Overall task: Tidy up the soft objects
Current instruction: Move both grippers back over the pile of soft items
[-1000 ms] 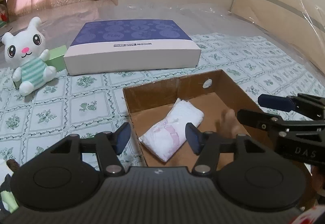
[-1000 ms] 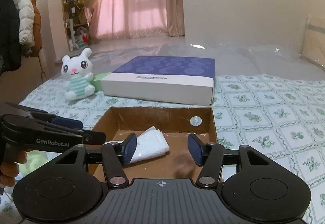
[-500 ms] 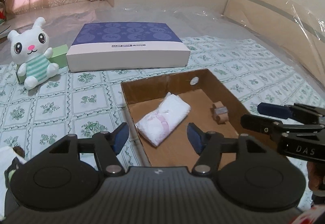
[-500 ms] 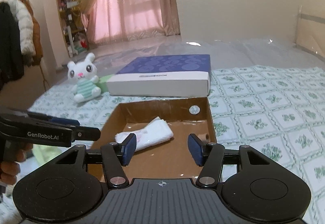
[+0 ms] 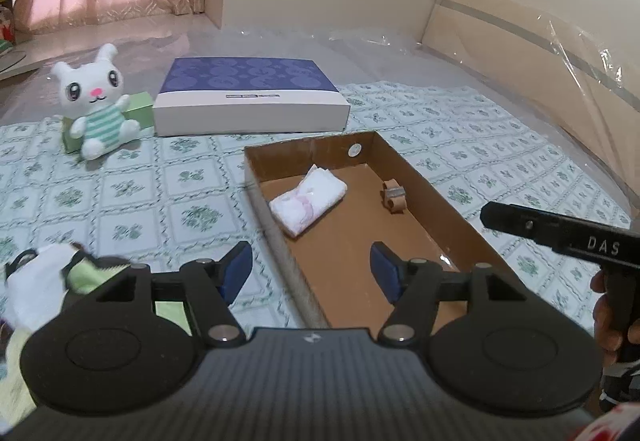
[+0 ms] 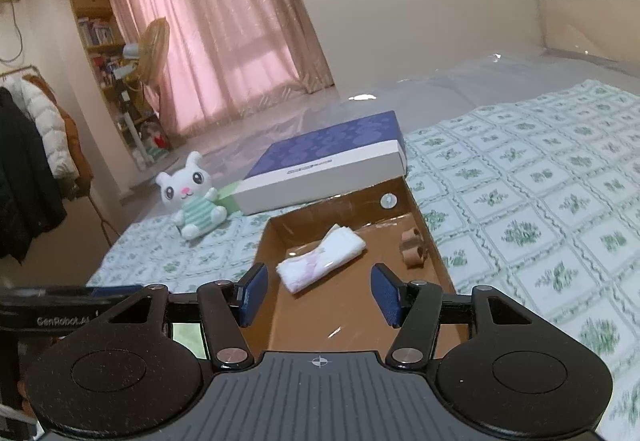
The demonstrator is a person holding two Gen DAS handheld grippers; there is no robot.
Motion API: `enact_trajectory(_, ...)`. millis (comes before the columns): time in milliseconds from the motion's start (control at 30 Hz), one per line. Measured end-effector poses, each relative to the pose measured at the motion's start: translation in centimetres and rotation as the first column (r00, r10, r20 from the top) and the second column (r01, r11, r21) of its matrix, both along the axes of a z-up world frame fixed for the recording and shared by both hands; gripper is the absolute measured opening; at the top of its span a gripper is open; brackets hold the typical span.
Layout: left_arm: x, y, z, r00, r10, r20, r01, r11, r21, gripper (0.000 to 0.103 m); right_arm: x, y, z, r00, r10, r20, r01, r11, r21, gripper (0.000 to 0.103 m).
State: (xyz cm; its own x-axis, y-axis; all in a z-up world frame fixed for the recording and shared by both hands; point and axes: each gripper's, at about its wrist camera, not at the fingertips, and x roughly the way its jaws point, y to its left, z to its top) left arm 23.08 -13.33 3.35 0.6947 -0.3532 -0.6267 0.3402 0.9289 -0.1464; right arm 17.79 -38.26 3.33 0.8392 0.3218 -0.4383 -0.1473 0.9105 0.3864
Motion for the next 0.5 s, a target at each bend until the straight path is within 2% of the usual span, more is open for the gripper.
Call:
enact_trajectory(267, -5.5, 3.4, 1.1, 1.0, 0.018, 0.001, -0.018, 1.0, -0.021, 0.063, -4.3, 1.2, 1.3, 1.0, -0.007, 0.016, 0.006, 0.998, 0.063, 0.067)
enact_trajectory(500, -10.5, 7.1, 1.4, 0.997, 0.081, 0.007, -0.081, 0.997, 0.003, 0.063, -7.4, 3.1, 1.5, 1.0, 0.011, 0.001, -0.011, 0.996, 0.089, 0.075)
